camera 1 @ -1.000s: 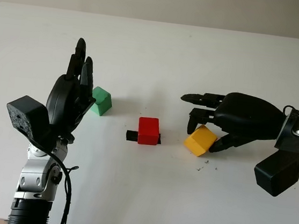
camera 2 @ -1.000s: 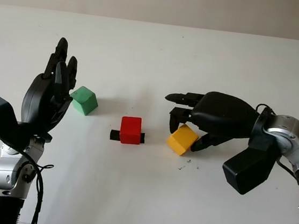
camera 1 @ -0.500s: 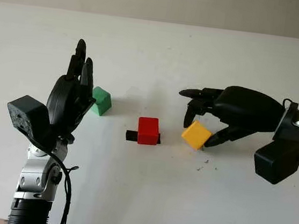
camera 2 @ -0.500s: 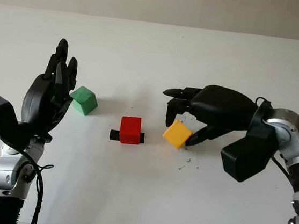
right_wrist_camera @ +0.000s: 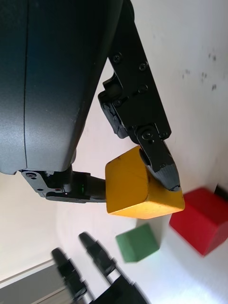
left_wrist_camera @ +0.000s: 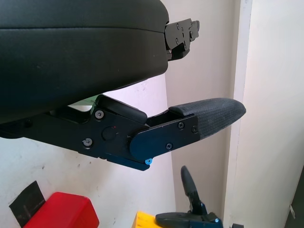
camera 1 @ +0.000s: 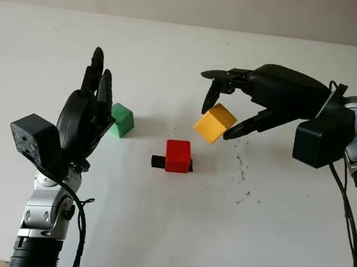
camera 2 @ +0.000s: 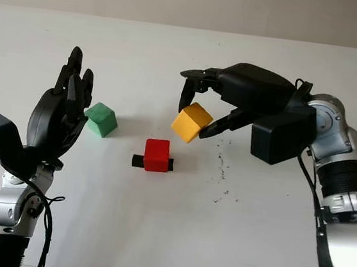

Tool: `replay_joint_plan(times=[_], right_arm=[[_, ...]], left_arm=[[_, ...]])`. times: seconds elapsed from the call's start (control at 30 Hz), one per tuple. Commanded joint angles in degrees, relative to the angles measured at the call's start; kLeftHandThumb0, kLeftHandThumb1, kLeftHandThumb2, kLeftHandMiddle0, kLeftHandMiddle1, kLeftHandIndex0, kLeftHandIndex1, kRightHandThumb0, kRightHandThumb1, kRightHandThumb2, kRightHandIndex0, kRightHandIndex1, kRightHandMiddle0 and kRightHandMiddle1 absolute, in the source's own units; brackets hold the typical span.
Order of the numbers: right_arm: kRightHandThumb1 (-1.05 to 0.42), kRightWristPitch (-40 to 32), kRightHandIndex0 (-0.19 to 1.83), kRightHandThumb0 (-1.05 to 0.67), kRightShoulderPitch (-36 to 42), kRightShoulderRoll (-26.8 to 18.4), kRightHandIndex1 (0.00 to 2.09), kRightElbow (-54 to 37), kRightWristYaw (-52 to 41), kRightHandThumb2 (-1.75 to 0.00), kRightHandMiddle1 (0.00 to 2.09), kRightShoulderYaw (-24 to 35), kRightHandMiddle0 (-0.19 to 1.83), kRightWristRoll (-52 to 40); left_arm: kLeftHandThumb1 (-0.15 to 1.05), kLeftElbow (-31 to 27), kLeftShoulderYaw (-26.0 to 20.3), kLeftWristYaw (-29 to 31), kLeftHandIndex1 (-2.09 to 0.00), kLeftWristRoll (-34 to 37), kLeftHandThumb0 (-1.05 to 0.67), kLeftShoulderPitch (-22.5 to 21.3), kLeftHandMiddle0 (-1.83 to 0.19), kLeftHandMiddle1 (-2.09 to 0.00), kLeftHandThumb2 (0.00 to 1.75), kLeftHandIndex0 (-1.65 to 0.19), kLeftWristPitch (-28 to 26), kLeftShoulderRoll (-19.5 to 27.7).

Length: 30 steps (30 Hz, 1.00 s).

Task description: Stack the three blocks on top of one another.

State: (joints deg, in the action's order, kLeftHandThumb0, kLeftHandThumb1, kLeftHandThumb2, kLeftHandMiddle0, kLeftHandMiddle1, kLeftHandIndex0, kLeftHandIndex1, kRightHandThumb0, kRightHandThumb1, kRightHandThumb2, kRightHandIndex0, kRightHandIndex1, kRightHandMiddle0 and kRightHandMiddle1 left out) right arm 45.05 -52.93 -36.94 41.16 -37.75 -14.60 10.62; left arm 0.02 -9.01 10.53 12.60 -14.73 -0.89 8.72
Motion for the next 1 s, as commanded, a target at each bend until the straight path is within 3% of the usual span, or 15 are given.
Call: replay_joint_plan(times=[0.0, 0.37, 0.97], right_arm=[[-0.99, -1.41, 0.23, -0.44, -1.67, 1.00, 0.06, -0.40, -0.75, -0.05, 1.42, 1.28, 0.32, -1.37], [-0.98, 4.45, 0.23, -0.43, -3.45, 2.07, 0.05, -2.03, 3.06, -0.06, 1.39, -1.24, 0.34, 8.21], [-0.97, 8.89, 0.20, -0.41, -13.29, 4.14, 0.05, 3.66, -6.44, -0.05, 1.41, -5.27, 0.38, 7.38]], left_arm=[[1.05, -0.54, -0.11, -0.12, 0.00, -0.03, -0.74, 0.15, 0.19, 0.00, 0.71, 0.19, 0.57, -0.10], [1.05, -0.50, -0.07, -0.62, 0.00, -0.34, -0.75, -0.19, 0.19, 0.00, 0.71, 0.19, 0.51, 0.06], [1.05, -0.85, 0.70, -1.93, 0.00, -0.87, -0.75, -0.59, 0.19, 0.00, 0.72, 0.19, -0.25, -0.85]])
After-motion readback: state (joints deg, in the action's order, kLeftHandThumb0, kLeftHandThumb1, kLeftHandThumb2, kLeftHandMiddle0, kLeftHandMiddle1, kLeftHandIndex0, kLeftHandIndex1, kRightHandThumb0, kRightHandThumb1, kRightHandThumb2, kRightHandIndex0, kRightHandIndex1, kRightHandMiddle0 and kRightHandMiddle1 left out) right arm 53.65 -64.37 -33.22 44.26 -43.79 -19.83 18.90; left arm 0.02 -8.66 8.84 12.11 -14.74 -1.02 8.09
